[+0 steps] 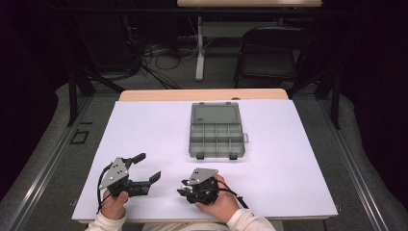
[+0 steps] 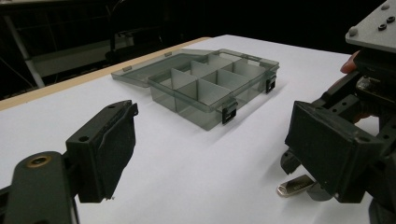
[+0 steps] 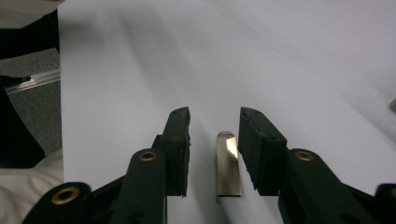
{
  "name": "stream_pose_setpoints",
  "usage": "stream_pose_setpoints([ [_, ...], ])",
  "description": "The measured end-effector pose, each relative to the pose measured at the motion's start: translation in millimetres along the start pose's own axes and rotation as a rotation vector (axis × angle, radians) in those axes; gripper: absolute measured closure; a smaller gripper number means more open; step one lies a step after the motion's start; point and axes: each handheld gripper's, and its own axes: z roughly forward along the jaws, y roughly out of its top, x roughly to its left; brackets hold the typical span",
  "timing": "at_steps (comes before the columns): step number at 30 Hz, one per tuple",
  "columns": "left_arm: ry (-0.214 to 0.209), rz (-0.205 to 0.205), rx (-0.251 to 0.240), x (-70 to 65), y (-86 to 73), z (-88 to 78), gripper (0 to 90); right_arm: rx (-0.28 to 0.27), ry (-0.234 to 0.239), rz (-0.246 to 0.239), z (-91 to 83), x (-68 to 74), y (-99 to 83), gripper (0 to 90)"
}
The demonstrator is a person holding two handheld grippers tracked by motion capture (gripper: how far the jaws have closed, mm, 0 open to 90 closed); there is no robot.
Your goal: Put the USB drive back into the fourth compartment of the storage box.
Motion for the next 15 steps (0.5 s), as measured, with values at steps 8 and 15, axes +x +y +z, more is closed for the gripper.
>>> stream_pose_setpoints([
  [8, -0.01, 0.001, 0.009, 0.6, -0.5, 1.3, 15.8, 0.024, -0.001, 0.008, 2.1, -2.3, -1.8, 68.9],
  [15, -0.012, 0.01, 0.015, -0.6, -0.4, 2.5, 15.8, 0.034, -0.016, 0.013, -2.7, -8.7, -0.5, 70.7],
])
